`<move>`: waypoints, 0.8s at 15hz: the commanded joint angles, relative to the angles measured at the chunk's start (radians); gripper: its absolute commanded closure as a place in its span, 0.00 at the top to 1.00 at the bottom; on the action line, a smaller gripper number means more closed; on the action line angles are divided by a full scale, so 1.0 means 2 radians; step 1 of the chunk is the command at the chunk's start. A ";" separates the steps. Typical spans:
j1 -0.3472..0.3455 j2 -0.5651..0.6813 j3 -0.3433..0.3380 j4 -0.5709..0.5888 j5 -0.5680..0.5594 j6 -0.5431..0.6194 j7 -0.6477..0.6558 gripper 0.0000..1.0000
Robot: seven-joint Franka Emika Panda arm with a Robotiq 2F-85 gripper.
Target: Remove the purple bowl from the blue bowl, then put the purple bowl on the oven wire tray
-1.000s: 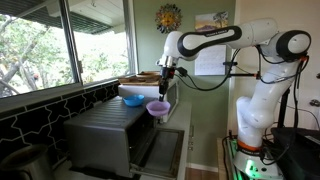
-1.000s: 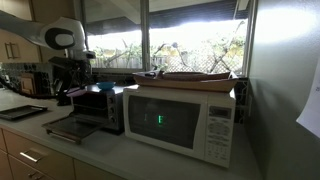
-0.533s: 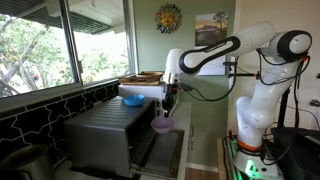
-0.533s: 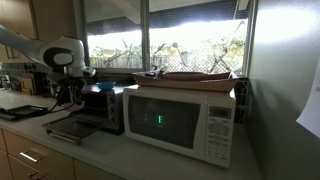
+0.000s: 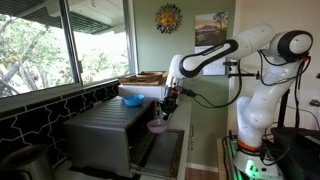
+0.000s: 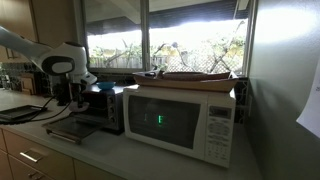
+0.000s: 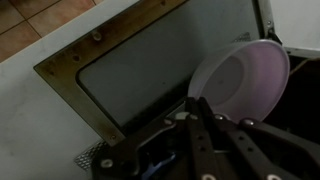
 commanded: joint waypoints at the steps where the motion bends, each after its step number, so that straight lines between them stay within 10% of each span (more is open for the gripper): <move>1: -0.006 -0.012 0.000 -0.025 0.049 0.052 0.040 0.01; 12: -0.031 0.033 0.060 -0.057 0.075 0.307 0.219 0.01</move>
